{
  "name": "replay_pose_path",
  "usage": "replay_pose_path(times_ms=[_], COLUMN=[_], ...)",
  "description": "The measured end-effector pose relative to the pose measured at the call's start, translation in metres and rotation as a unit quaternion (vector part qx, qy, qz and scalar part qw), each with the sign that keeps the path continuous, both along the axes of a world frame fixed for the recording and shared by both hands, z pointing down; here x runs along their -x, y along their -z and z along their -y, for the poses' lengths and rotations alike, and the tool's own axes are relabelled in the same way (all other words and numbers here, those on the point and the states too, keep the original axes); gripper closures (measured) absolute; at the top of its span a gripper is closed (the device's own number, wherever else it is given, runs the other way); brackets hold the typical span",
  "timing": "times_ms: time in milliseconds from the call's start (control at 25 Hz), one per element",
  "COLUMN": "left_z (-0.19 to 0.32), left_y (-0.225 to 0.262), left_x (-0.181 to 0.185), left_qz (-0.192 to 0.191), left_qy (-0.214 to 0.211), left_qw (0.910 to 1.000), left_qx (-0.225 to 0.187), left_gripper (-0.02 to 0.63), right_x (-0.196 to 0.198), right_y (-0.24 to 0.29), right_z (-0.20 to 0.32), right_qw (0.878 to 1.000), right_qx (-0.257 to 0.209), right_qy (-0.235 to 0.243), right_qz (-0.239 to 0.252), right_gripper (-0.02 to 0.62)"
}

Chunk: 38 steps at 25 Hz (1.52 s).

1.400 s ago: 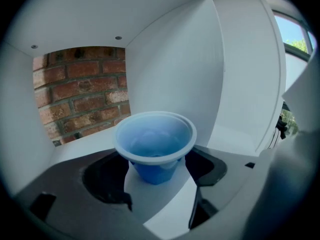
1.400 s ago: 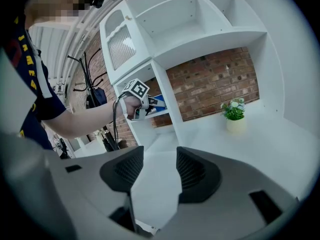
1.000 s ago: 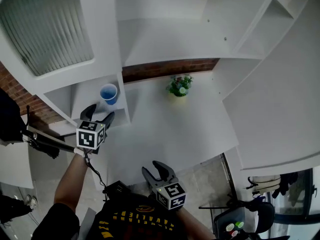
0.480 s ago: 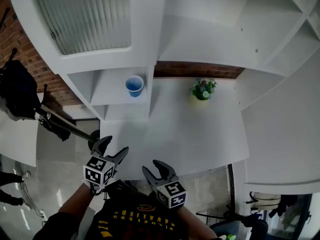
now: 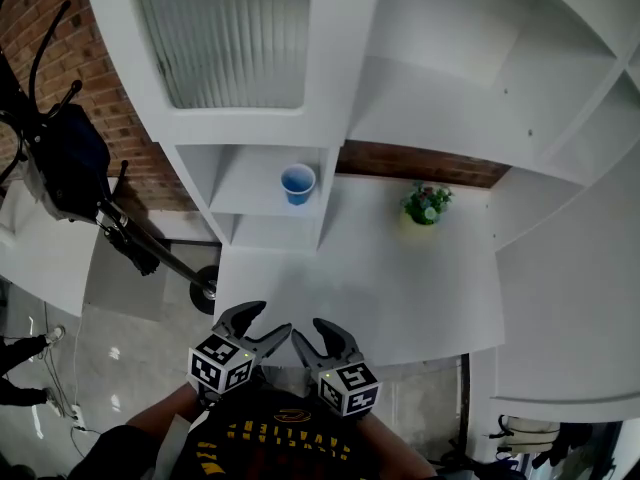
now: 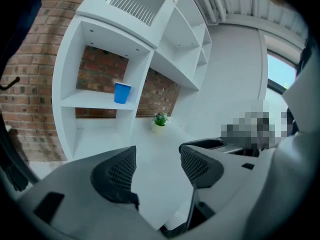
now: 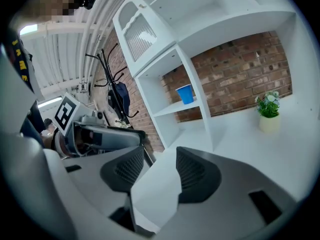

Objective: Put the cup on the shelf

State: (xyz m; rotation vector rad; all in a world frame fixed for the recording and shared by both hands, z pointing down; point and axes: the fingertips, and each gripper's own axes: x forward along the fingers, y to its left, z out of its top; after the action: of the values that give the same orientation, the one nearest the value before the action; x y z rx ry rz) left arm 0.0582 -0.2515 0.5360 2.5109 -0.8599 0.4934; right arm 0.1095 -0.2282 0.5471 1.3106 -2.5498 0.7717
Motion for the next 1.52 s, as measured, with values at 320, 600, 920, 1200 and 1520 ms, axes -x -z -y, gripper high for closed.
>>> replay_pose_path(times_ms=[320, 600, 920, 1200, 1520], left_z=[-0.018, -0.03, -0.03, -0.03, -0.032], left_y=[0.008, -0.004, -0.013, -0.007, -0.008], left_x=[-0.006, 0.005, 0.013, 0.001, -0.007], left_qz=[-0.007, -0.004, -0.01, -0.025, -0.027], left_qy=[0.007, 0.015, 0.017, -0.01, -0.027], left_qw=[0.9999, 0.9997, 0.9992, 0.9993, 0.9989], left_qx=[-0.005, 0.02, 0.034, 0.025, 0.028], left_gripper=[0.33, 0.351, 0.393, 0.532, 0.603], right_x=[-0.007, 0.021, 0.021, 0.01, 0.005], right_y=[0.012, 0.009, 0.003, 0.002, -0.001], right_z=[0.005, -0.005, -0.004, -0.006, -0.006], right_qw=[1.0, 0.999, 1.0, 1.0, 1.0], right_qx=[-0.025, -0.019, -0.012, -0.005, -0.006], right_qy=[-0.011, 0.039, 0.022, -0.001, -0.005], right_qz=[0.007, 0.012, -0.009, -0.014, -0.021], right_gripper=[0.518, 0.589, 0.589, 0.589, 0.589])
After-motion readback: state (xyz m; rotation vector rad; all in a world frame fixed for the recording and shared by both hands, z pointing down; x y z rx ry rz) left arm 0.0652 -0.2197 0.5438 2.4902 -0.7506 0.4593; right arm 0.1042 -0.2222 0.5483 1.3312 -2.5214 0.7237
